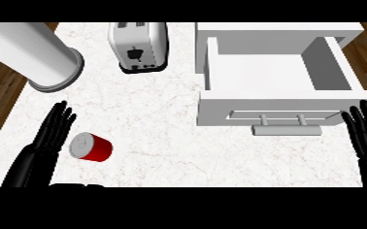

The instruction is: Pick up the can, place it into the drawer and close the drawer

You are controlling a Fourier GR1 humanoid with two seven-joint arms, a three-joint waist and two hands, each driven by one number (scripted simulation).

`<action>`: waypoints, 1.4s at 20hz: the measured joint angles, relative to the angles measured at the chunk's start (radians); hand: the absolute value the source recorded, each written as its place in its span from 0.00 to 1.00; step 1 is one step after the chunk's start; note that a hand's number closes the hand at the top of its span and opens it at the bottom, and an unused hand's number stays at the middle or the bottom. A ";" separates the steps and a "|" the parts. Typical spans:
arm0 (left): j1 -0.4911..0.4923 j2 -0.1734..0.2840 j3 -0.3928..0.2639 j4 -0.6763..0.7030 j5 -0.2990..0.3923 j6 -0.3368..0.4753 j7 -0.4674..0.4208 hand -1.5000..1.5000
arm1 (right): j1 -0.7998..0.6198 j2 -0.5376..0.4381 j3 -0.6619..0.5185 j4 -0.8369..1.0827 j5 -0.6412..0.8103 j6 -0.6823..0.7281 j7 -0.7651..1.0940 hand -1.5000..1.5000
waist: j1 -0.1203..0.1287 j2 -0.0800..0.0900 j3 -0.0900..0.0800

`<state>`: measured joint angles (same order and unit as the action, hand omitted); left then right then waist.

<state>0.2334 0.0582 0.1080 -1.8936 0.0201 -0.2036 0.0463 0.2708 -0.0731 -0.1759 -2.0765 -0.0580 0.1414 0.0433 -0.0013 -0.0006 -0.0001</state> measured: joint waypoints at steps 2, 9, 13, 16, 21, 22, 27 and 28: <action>0.016 -0.002 0.011 0.020 -0.009 0.001 -0.035 0.00 | 0.005 -0.003 -0.019 0.017 -0.012 0.015 -0.017 0.00 | 0.000 0.000 0.000; 0.014 0.020 0.066 0.159 -0.009 -0.029 -0.152 0.00 | -0.023 0.004 -0.023 0.024 0.001 0.021 -0.002 0.00 | 0.001 0.000 0.000; 0.000 0.033 0.088 0.231 -0.020 -0.040 -0.205 0.00 | -0.047 0.005 -0.035 0.054 -0.002 0.030 -0.016 0.00 | 0.001 0.000 0.000; 0.000 0.050 0.111 0.289 -0.025 -0.056 -0.259 0.00 | -0.036 0.013 -0.034 0.070 0.007 0.040 -0.048 0.00 | 0.001 0.000 0.000; -0.001 0.060 0.127 0.362 -0.034 -0.073 -0.319 0.00 | -0.020 0.021 -0.038 0.024 0.006 0.044 -0.021 0.00 | 0.000 0.000 0.000; -0.013 0.071 0.137 0.408 -0.038 -0.080 -0.345 0.00 | -0.016 0.020 -0.047 0.027 0.000 0.048 -0.028 0.00 | -0.001 0.000 0.000; -0.033 0.089 0.156 0.478 -0.036 -0.096 -0.381 0.00 | -0.029 0.041 -0.020 0.033 0.036 0.024 -0.030 0.00 | 0.000 0.000 0.000; -0.044 0.092 0.160 0.495 -0.035 -0.097 -0.384 0.00 | -0.031 0.040 -0.024 0.033 0.033 0.026 -0.028 0.00 | 0.000 0.000 0.000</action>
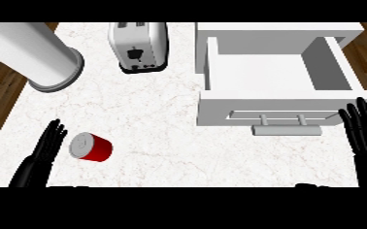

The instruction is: Pick up the can, place it into the drawer and close the drawer

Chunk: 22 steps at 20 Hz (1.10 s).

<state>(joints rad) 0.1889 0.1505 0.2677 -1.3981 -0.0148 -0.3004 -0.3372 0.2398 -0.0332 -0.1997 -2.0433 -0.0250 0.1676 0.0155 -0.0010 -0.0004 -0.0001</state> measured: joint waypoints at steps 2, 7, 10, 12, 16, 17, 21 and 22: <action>-0.022 0.003 0.004 0.057 -0.014 0.008 -0.032 0.00 | 0.010 -0.002 -0.007 -0.012 -0.013 0.008 0.006 0.00 | -0.001 0.000 0.000; -0.031 -0.003 0.009 0.121 -0.020 0.021 -0.059 0.00 | 0.004 -0.002 -0.019 -0.022 -0.018 0.014 0.014 0.00 | 0.000 0.000 0.000; -0.076 -0.005 0.008 0.195 -0.030 0.038 -0.092 0.00 | -0.006 -0.014 -0.042 -0.033 -0.043 0.022 0.040 0.00 | -0.001 0.000 0.000; -0.102 0.008 0.016 0.259 -0.029 0.030 -0.124 0.00 | 0.002 -0.016 -0.052 -0.057 -0.059 0.029 0.061 0.00 | -0.002 0.000 0.000; -0.117 0.013 0.010 0.279 -0.026 0.035 -0.121 0.00 | 0.007 -0.012 -0.049 -0.069 -0.048 0.039 0.068 0.00 | -0.001 0.000 0.000; -0.127 0.013 0.009 0.284 -0.025 0.039 -0.119 0.00 | 0.020 -0.012 -0.059 -0.070 -0.058 0.050 0.054 0.00 | -0.002 0.000 0.000; -0.166 0.015 0.004 0.344 -0.033 0.059 -0.143 0.00 | -0.009 -0.008 -0.059 -0.051 -0.042 0.043 0.060 0.00 | -0.001 0.000 0.000; -0.165 0.011 0.001 0.333 -0.030 0.064 -0.133 0.00 | -0.005 0.000 -0.043 -0.051 -0.026 0.034 0.056 0.00 | -0.001 0.000 0.000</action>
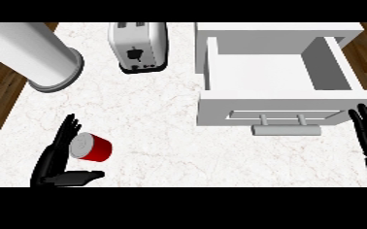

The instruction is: Pick up the can, place it into the drawer and close the drawer

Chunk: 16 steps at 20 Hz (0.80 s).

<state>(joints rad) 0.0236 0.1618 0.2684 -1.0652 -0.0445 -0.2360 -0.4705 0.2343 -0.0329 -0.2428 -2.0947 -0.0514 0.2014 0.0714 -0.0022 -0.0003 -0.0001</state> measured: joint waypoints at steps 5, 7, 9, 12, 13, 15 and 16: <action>-0.039 0.004 -0.008 0.065 0.003 0.008 -0.031 0.00 | 0.014 0.013 0.008 -0.027 0.002 -0.002 0.011 0.00 | -0.001 0.000 0.000; -0.057 0.010 -0.009 0.075 0.009 0.009 -0.019 0.00 | 0.019 0.016 0.019 -0.039 0.005 -0.010 0.019 0.00 | -0.001 0.000 0.000; -0.049 -0.002 -0.023 0.080 0.002 0.020 -0.033 0.00 | 0.042 0.016 0.012 -0.049 -0.007 0.010 0.010 0.00 | -0.001 0.000 0.000; -0.074 -0.002 -0.033 0.077 0.006 0.023 -0.009 0.00 | 0.036 0.012 -0.002 -0.048 -0.023 0.020 0.016 0.00 | -0.001 0.000 0.000; -0.094 -0.005 -0.037 0.092 0.004 0.030 -0.006 0.00 | 0.042 0.016 -0.001 -0.053 -0.020 0.020 0.016 0.00 | -0.002 0.000 0.000; -0.100 -0.010 -0.048 0.079 0.003 0.036 0.005 0.00 | 0.039 0.019 0.014 -0.058 -0.012 0.004 0.024 0.00 | -0.001 0.000 0.000; -0.095 -0.022 -0.059 0.071 -0.001 0.043 0.000 0.00 | 0.034 0.022 0.019 -0.065 -0.009 0.000 0.034 0.00 | -0.001 0.000 0.000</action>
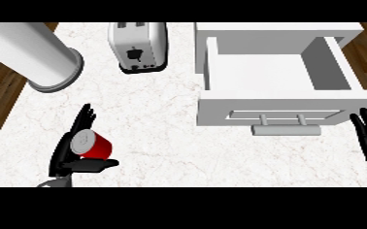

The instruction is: Pick up the can, place it into the drawer and close the drawer

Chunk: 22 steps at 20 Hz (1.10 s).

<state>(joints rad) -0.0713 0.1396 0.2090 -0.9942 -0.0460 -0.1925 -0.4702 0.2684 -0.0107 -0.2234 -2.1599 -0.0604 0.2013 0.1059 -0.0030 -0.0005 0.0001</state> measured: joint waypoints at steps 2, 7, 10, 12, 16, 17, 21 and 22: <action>-0.013 0.004 -0.003 0.036 0.001 -0.010 -0.027 1.00 | 0.010 -0.004 -0.011 -0.019 -0.014 0.012 0.011 0.00 | -0.001 0.000 0.000; -0.044 -0.015 -0.021 0.030 0.014 -0.004 -0.013 1.00 | 0.016 -0.004 -0.027 -0.017 -0.030 0.024 0.004 0.00 | -0.001 0.000 0.000; -0.065 -0.012 -0.019 0.026 0.038 -0.025 -0.001 1.00 | 0.038 0.003 -0.002 -0.019 -0.008 0.008 -0.022 0.00 | -0.001 0.000 0.000; -0.053 -0.022 -0.030 -0.013 0.056 -0.039 0.033 1.00 | 0.040 -0.004 -0.028 -0.010 -0.032 0.020 -0.029 0.00 | 0.000 0.000 0.000; -0.039 -0.039 -0.051 -0.072 0.075 -0.051 0.057 1.00 | 0.029 -0.016 -0.052 -0.023 -0.064 0.027 0.000 0.00 | 0.001 -0.001 0.000; -0.028 -0.049 -0.061 -0.102 0.079 -0.051 0.067 1.00 | 0.024 -0.019 -0.061 -0.023 -0.073 0.029 0.004 0.00 | 0.001 -0.001 0.000; -0.049 -0.063 -0.041 -0.140 0.102 0.001 0.107 1.00 | 0.014 -0.007 -0.032 -0.010 -0.041 0.013 -0.007 0.00 | 0.001 0.000 0.000; -0.069 -0.066 -0.026 -0.119 0.103 0.024 0.101 1.00 | 0.019 -0.010 -0.035 -0.032 -0.049 0.014 0.009 0.00 | -0.001 0.000 0.000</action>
<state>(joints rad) -0.1398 0.0732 0.1826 -1.1136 0.0575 -0.1688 -0.3692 0.2874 -0.0210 -0.2586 -2.1923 -0.1092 0.2157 0.1146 -0.0037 -0.0003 0.0001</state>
